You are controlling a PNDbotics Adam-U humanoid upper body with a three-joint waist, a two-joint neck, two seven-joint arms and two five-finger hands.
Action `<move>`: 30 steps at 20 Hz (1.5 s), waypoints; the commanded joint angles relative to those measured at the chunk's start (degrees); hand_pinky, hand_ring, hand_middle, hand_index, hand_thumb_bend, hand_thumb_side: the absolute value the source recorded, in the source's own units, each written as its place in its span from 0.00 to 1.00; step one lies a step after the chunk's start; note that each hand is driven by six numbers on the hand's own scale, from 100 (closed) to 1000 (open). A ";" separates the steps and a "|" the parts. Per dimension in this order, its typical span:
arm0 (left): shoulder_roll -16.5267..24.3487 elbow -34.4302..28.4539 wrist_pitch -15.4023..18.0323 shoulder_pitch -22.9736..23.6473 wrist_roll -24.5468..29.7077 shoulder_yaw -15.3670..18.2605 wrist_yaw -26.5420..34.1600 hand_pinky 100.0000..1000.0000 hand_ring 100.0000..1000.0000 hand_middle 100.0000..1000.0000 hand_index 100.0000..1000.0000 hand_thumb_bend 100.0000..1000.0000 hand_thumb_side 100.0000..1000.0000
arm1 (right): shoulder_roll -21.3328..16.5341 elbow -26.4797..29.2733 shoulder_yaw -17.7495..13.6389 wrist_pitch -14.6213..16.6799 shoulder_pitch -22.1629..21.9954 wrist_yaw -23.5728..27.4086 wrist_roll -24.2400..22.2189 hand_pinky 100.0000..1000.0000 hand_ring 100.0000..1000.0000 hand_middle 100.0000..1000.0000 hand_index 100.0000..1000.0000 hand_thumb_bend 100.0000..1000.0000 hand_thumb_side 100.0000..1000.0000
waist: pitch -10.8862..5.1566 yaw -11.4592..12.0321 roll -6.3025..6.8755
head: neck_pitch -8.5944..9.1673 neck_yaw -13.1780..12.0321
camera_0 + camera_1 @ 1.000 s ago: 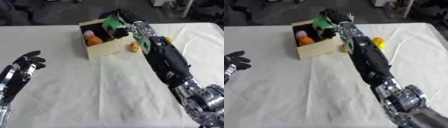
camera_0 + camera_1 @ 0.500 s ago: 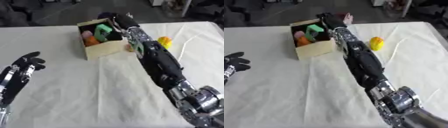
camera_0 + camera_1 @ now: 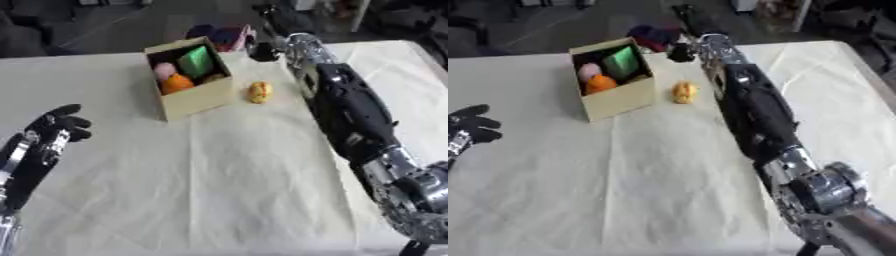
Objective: Pick up objects on the table and place them in the box.
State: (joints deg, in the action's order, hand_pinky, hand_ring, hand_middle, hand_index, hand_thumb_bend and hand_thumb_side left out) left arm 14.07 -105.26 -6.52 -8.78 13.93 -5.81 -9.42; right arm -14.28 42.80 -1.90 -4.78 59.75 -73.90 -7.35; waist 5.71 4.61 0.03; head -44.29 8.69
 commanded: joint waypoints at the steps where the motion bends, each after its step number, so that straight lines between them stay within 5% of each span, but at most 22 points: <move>1: 0.66 -0.75 -0.18 -0.21 -0.01 0.58 -0.37 0.80 0.67 0.64 0.89 0.00 0.80 | -5.01 -1.47 -2.10 -4.25 1.09 -1.57 -3.66 0.84 0.82 0.90 1.00 0.04 0.36 | -0.64 -0.16 -0.56 | 0.18 -0.24; 8: 0.66 -0.69 -0.18 -0.16 0.11 0.75 -0.79 0.80 0.66 0.64 0.89 0.00 0.81 | -7.50 -7.92 -5.14 -13.69 -0.41 -3.78 -4.37 0.83 0.81 0.90 0.99 0.05 0.42 | -0.61 -0.41 -0.43 | 0.18 -0.10; 18: 0.41 -0.71 -0.23 -0.21 0.15 0.75 -0.71 0.80 0.66 0.65 0.89 0.00 0.81 | -6.15 -16.82 -4.83 -14.55 -1.84 -0.37 -7.63 0.82 0.79 0.82 0.94 0.03 0.46 | -0.29 -0.03 -0.09 | 0.18 0.21; 21: 0.36 -0.74 -0.26 -0.23 0.17 0.70 -0.62 0.80 0.66 0.65 0.89 0.00 0.82 | -6.01 -18.20 -4.39 -14.12 -2.13 0.11 -8.48 0.79 0.72 0.71 0.83 0.01 0.35 | -0.27 0.00 -0.09 | 0.18 0.27; 23: 0.30 -0.77 -0.26 -0.26 0.23 0.65 -0.60 0.80 0.66 0.65 0.89 0.00 0.82 | -5.89 -18.11 -4.27 -13.95 -2.24 0.00 -7.67 0.76 0.63 0.55 0.65 0.00 0.16 | -0.28 0.01 -0.09 | 0.18 0.27; 25: 0.28 -0.78 -0.27 -0.25 0.23 0.66 -0.62 0.80 0.66 0.65 0.89 0.00 0.82 | -5.78 -16.78 -4.27 -13.54 -2.23 -0.23 -5.66 0.75 0.60 0.50 0.50 0.00 0.03 | -0.31 0.00 -0.08 | 0.18 0.25; 30: 0.21 -0.75 -0.31 -0.24 0.10 0.72 -0.68 0.80 0.66 0.65 0.89 0.00 0.82 | -5.22 -8.14 -4.16 -10.82 -1.27 -0.56 1.91 0.74 0.55 0.44 0.35 0.00 0.00 | -0.44 -0.05 -0.07 | 0.18 0.34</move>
State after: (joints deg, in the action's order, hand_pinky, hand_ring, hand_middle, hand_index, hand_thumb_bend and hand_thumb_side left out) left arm 14.07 -105.24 -6.72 -8.56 14.14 -5.48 -10.09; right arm -18.74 31.54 -6.28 -16.16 56.96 -74.18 -7.22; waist 5.71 4.62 0.03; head -44.29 8.80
